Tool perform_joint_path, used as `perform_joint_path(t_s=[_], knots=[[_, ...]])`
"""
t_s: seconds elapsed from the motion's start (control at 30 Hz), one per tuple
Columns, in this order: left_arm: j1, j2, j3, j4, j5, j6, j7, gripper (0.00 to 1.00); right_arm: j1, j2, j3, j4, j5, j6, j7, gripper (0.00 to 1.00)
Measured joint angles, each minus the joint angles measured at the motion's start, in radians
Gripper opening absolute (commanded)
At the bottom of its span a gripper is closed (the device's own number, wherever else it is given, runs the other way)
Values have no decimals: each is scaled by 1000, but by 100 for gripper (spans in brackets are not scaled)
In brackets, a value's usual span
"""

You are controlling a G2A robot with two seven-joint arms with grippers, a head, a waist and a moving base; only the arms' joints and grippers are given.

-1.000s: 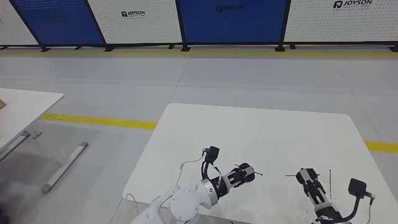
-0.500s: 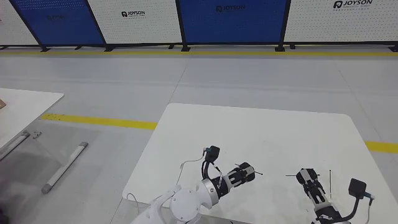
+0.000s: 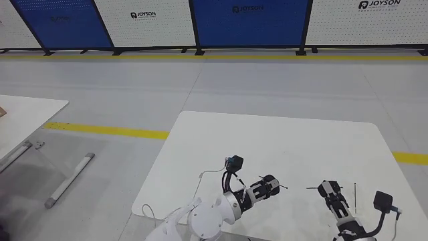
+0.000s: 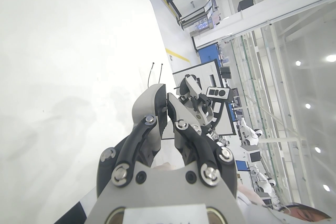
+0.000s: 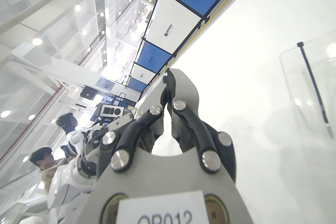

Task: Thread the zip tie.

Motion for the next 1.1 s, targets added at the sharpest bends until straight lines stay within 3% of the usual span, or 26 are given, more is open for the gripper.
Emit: perform_joint_path(t_s=[0.1, 0.2, 0.5, 0.73, 0.97, 1.1], knots=[[-11, -3, 23, 13, 115, 10, 60, 0, -2, -4, -6, -10, -9, 10, -4, 0], [-22, -6, 44, 26, 177, 30, 78, 0, -2, -6, -7, -11, -9, 15, -5, 0], [-23, -6, 48, 31, 180, 27, 72, 0, -2, -5, -7, -11, -9, 15, -5, 0], [-26, -9, 61, 50, 217, -46, 83, 0, -2, -5, -7, -11, -9, 15, -5, 0], [-26, -9, 61, 49, 217, -44, 82, 0, 3, -10, -30, -8, -18, -3, 8, 0], [-26, -9, 61, 49, 217, -44, 82, 0, 10, -19, -64, 8, -49, -32, -36, 0]])
